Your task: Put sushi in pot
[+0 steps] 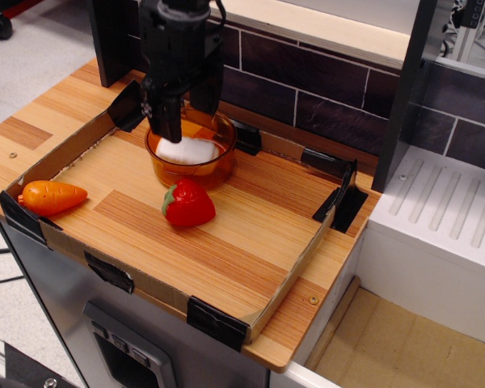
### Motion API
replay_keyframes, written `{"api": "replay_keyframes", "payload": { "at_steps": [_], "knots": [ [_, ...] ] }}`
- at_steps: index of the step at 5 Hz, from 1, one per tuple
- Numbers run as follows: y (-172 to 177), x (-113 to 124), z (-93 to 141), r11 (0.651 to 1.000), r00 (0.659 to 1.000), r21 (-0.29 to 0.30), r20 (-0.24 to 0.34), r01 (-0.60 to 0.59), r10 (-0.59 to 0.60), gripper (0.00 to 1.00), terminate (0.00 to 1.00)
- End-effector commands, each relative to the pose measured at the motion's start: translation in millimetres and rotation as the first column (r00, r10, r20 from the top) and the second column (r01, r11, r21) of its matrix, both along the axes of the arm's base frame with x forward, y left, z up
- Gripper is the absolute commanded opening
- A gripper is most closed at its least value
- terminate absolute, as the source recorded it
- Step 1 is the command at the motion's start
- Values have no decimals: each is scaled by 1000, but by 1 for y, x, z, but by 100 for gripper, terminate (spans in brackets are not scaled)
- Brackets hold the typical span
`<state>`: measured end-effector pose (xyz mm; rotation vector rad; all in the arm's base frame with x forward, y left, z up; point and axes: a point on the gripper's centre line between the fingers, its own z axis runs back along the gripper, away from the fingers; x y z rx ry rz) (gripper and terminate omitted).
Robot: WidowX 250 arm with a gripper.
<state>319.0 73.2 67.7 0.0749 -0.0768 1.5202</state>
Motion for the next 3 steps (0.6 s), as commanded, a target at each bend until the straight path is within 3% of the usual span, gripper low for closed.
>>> {"api": "replay_keyframes", "payload": {
  "at_steps": [1,2,3],
  "knots": [
    [-10,8,68,998,991,-32,124,62,-58,100,0],
    [-10,8,68,998,991,-32,124,62,-58,100,0],
    [-10,8,68,998,991,-32,124,62,-58,100,100]
  ]
}}
